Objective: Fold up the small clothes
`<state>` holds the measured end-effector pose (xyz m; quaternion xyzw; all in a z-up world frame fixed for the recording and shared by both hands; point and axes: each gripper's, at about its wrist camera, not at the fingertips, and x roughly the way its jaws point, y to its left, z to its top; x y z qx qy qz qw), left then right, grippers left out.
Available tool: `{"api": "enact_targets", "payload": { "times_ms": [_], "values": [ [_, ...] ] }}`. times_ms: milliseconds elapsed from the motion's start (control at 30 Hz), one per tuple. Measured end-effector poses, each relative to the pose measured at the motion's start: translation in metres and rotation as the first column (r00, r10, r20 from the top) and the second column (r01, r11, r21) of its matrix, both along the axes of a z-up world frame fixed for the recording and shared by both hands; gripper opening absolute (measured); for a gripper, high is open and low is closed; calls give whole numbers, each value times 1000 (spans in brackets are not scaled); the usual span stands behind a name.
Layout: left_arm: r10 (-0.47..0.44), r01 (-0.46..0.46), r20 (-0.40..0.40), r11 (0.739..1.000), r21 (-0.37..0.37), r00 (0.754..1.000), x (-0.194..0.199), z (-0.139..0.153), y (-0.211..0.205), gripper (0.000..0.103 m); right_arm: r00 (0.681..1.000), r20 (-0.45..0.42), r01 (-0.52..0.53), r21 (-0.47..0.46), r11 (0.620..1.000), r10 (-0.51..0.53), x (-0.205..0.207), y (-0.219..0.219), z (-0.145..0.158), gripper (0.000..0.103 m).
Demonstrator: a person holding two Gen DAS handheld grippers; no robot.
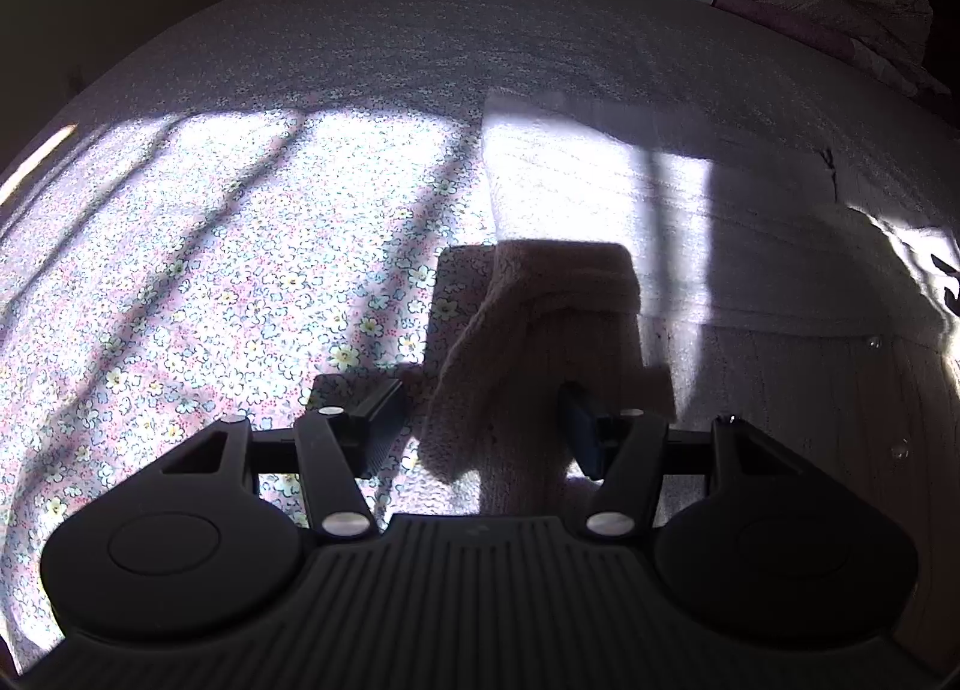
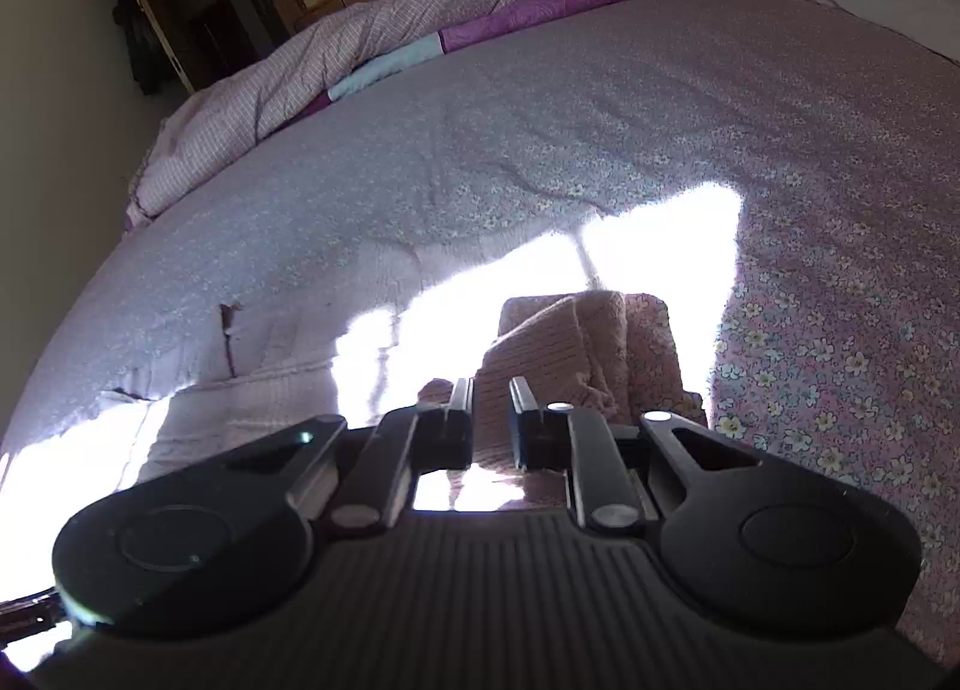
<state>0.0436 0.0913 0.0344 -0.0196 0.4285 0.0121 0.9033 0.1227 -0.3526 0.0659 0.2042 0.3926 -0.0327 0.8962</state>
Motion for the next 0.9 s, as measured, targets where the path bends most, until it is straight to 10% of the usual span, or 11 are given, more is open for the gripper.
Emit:
{"api": "enact_targets", "payload": {
  "times_ms": [300, 433, 900],
  "values": [
    [0, 0, -16, 1000, 12, 1000, -6, 2, -5, 64, 999, -38, -4, 14, 1000, 5, -16, -9, -7, 14],
    [-14, 14, -10, 1000, 25, 1000, -16, 8, -8, 64, 999, -28, -32, -30, 999, 32, -37, -8, 9, 53],
    [-161, 160, 3, 984, 77, 987, -64, 36, -3, 64, 907, -34, -417, -226, 880, 420, -117, 49, 54, 53]
  ]
}}
